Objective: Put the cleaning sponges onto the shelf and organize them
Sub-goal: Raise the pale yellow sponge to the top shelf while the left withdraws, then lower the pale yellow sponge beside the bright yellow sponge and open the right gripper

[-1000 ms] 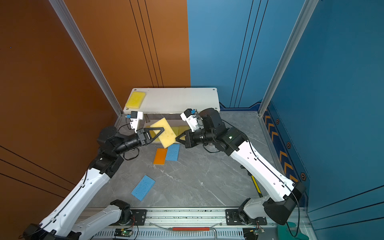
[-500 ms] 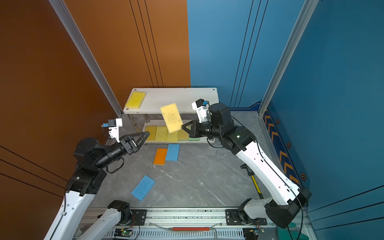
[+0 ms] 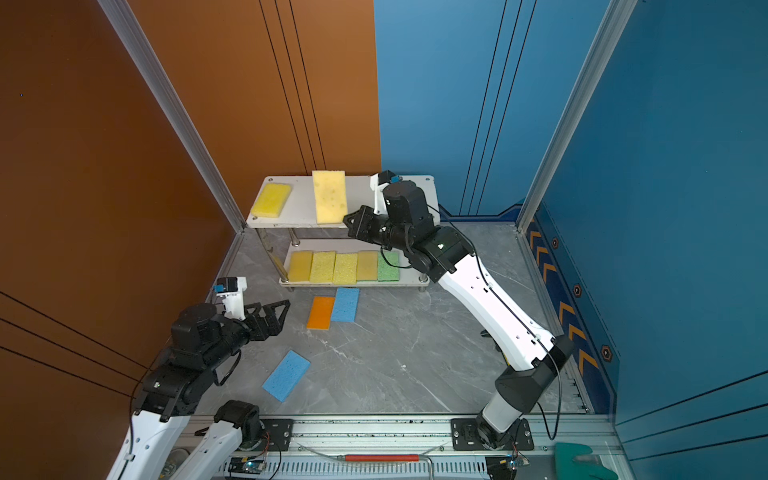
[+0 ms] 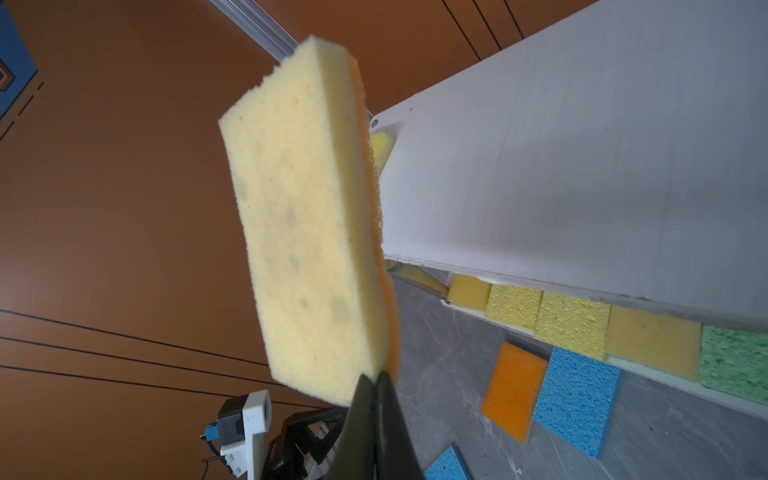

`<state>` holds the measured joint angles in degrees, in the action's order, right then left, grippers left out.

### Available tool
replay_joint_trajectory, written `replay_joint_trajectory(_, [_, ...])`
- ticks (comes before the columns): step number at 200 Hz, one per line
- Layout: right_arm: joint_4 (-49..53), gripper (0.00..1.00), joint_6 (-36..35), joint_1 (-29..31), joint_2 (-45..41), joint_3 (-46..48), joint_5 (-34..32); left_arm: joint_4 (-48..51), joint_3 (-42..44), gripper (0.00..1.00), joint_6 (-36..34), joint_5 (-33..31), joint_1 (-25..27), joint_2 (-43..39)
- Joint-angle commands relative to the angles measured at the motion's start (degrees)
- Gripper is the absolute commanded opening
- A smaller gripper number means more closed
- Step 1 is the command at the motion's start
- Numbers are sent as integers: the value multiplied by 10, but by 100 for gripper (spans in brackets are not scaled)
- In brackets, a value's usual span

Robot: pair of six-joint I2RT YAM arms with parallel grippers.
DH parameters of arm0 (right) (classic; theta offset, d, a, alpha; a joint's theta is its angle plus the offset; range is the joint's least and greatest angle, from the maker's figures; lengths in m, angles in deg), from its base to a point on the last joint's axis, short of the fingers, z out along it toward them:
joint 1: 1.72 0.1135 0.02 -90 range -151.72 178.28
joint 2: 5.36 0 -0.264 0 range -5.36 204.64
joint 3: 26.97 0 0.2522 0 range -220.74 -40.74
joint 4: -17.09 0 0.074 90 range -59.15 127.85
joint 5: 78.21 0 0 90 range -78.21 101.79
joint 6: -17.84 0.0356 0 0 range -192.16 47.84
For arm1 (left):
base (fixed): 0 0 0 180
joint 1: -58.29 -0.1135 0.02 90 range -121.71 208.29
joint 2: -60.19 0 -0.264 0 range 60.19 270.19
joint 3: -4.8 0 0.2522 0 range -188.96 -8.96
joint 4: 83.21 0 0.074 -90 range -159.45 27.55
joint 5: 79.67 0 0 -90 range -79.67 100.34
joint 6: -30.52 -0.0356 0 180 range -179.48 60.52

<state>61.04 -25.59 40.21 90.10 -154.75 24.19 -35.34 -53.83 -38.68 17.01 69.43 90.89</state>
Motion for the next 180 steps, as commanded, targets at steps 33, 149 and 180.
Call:
replay_joint_trajectory(33, [21,0,41,21,112,-143,-28,45,23,98,-59,-69,-8,-27])
replay_joint_trajectory(149, [29,0,86,30,262,-282,-18,56,28,98,-62,-47,-30,-21])
replay_joint_trajectory(180, [14,0,102,28,283,-290,-7,57,26,98,-59,-31,-42,-13])
